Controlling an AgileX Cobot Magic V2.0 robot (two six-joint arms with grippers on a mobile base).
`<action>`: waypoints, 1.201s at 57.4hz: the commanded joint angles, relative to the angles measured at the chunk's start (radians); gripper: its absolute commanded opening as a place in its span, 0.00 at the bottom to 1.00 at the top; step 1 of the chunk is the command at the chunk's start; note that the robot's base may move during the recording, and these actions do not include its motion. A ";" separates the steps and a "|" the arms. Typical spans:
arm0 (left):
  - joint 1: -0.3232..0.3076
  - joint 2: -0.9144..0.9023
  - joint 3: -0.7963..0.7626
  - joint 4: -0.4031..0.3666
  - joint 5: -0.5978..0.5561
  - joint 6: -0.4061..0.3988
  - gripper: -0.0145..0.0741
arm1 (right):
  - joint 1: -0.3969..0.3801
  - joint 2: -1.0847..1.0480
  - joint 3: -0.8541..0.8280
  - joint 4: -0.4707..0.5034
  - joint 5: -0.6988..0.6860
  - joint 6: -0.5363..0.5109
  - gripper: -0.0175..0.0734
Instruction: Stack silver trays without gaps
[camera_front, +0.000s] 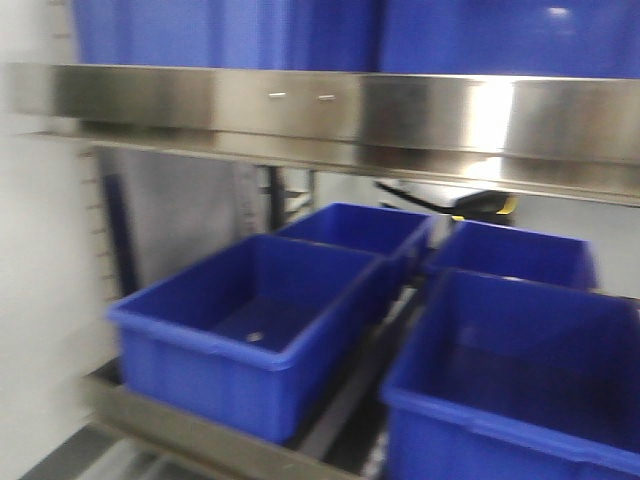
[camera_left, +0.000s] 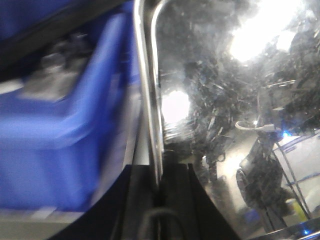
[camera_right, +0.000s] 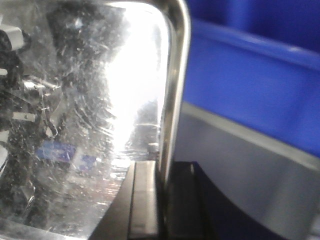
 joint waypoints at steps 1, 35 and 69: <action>-0.002 -0.018 -0.009 0.010 -0.025 0.009 0.14 | 0.000 -0.008 -0.014 -0.005 -0.045 -0.014 0.10; -0.002 -0.018 -0.009 0.010 -0.025 0.009 0.14 | 0.000 -0.008 -0.014 -0.005 -0.045 -0.014 0.10; -0.002 -0.018 -0.009 0.010 -0.025 0.009 0.14 | 0.000 -0.008 -0.014 -0.005 -0.045 -0.014 0.10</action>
